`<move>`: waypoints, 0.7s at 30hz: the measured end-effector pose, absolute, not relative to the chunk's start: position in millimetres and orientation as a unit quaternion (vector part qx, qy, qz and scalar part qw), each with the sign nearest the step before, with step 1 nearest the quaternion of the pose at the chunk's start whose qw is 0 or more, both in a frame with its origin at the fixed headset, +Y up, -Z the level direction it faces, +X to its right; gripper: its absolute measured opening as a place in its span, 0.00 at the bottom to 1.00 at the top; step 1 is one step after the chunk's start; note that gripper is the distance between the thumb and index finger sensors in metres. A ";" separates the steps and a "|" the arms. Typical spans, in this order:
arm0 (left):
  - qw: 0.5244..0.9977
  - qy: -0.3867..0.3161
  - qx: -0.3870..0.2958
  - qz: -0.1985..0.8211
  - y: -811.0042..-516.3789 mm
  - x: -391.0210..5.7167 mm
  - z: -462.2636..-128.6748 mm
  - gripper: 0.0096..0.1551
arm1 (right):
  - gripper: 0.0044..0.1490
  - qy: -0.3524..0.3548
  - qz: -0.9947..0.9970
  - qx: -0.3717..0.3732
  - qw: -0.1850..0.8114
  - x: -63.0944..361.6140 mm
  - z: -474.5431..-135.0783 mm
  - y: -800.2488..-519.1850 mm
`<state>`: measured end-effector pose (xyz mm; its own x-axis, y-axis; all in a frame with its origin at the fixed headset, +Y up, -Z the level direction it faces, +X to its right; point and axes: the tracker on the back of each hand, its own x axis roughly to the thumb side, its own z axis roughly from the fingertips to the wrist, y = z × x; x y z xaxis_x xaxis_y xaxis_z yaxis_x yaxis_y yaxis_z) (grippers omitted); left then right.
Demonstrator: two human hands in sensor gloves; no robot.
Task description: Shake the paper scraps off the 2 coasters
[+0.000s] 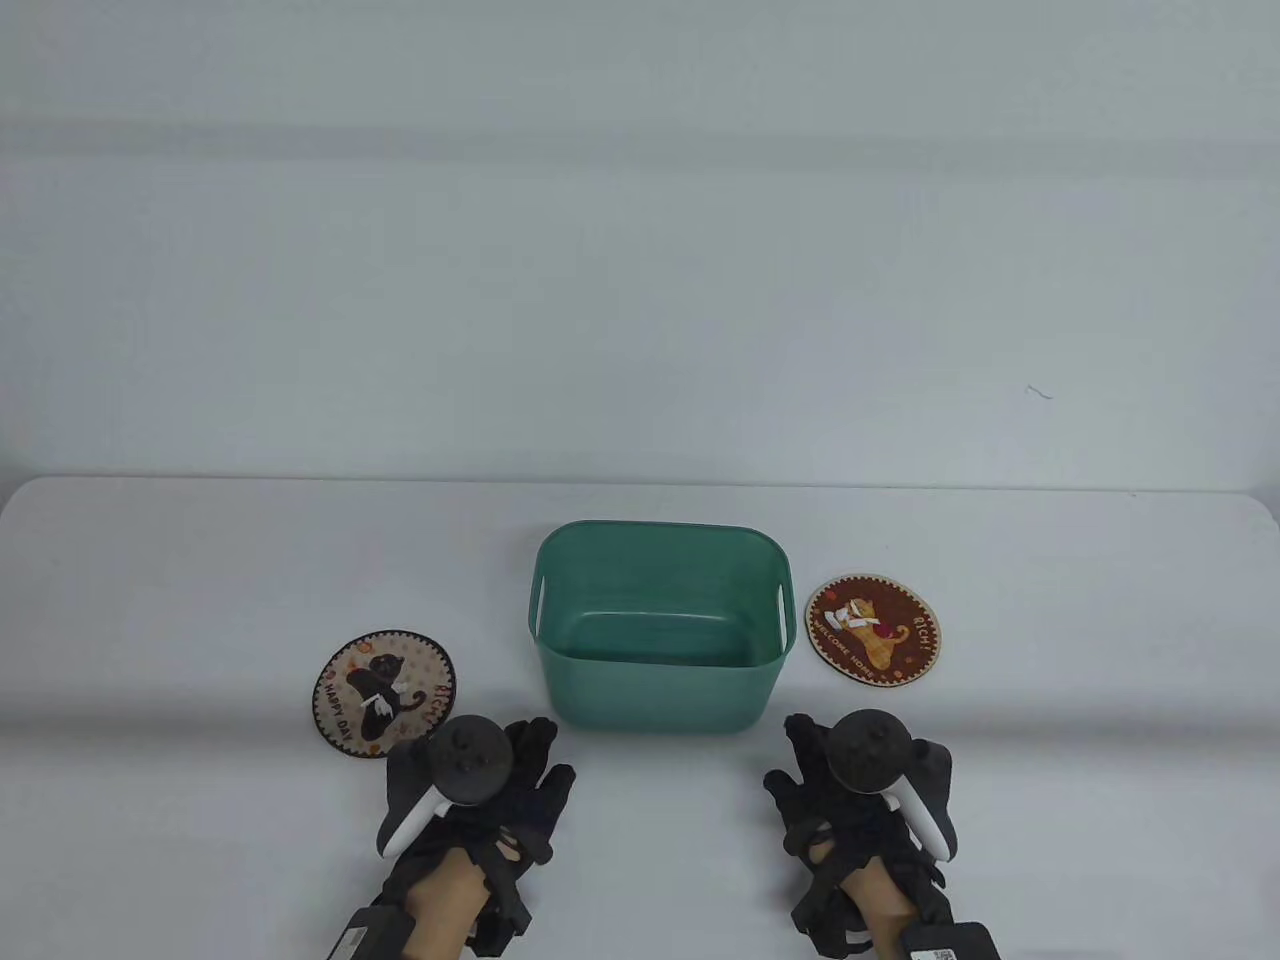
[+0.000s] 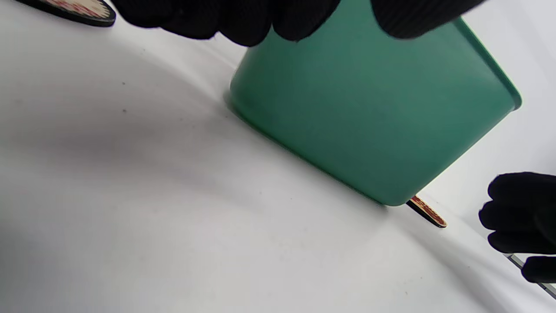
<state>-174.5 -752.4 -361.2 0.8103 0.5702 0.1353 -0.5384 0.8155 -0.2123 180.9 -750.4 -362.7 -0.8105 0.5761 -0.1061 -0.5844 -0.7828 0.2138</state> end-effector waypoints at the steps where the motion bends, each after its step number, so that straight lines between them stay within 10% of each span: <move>1: 0.948 -0.097 -0.081 0.292 -752.5 -174.6 -361.3 0.39 | 0.42 0.119 0.944 -0.017 0.308 181.0 -362.9 -750.4; 21: 0.941 -0.105 -0.087 0.309 -754.6 -172.0 -360.6 0.39 | 0.41 0.119 0.939 -0.007 0.322 177.3 -359.4 -744.9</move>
